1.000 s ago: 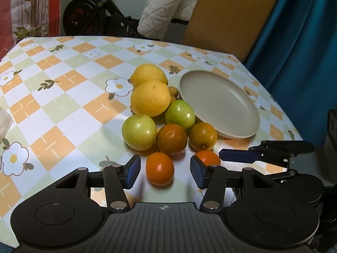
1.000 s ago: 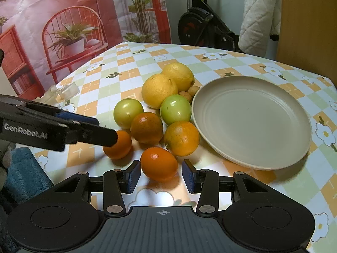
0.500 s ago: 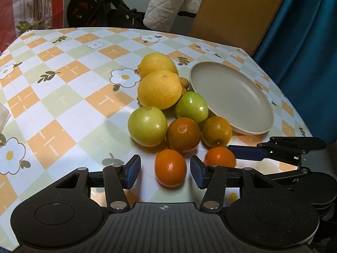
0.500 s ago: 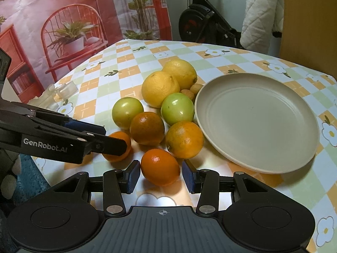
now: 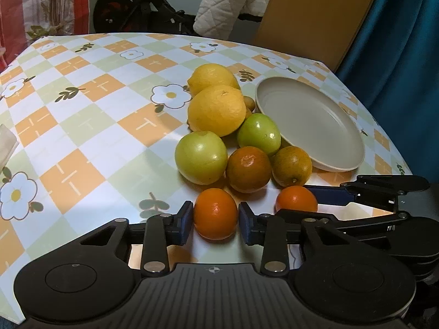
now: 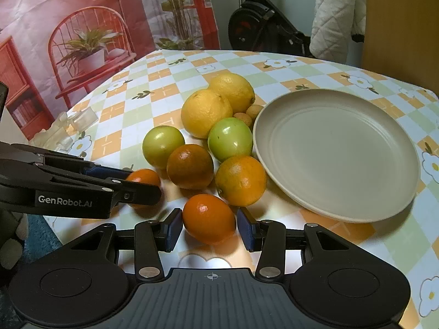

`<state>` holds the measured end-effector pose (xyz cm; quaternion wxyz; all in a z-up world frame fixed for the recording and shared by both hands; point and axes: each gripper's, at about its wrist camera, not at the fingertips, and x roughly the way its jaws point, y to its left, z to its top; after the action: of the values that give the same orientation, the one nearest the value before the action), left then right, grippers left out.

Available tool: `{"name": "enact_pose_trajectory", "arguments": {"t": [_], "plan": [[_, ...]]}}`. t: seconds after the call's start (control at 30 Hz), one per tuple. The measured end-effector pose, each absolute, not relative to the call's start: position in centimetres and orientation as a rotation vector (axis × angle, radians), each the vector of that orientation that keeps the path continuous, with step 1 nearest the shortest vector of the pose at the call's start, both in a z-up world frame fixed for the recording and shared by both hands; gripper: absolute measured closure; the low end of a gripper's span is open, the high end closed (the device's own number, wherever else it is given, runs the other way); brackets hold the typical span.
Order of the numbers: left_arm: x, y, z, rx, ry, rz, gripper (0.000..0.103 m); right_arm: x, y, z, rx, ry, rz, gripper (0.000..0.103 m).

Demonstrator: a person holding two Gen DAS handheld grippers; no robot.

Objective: Organize fruits
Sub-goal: 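Close the left gripper on a small orange while the right gripper grasps another orange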

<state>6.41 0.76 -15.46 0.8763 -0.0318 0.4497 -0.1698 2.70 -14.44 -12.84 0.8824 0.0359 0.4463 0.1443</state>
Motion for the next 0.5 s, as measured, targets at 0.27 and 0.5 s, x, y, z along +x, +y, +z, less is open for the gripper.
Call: {"name": "enact_pose_trajectory", "arguments": {"t": [0.27,0.5], "plan": [[6.03,0.73,-15.41,-0.058,0.934,-0.351,0.066,2.43,-14.51,-13.09,0.082,0.937,0.299,0.064],[5.82,0.81,-15.42,-0.059,0.936,-0.353,0.066,2.00,-14.72,-13.04,0.094,0.930,0.299,0.065]]}}
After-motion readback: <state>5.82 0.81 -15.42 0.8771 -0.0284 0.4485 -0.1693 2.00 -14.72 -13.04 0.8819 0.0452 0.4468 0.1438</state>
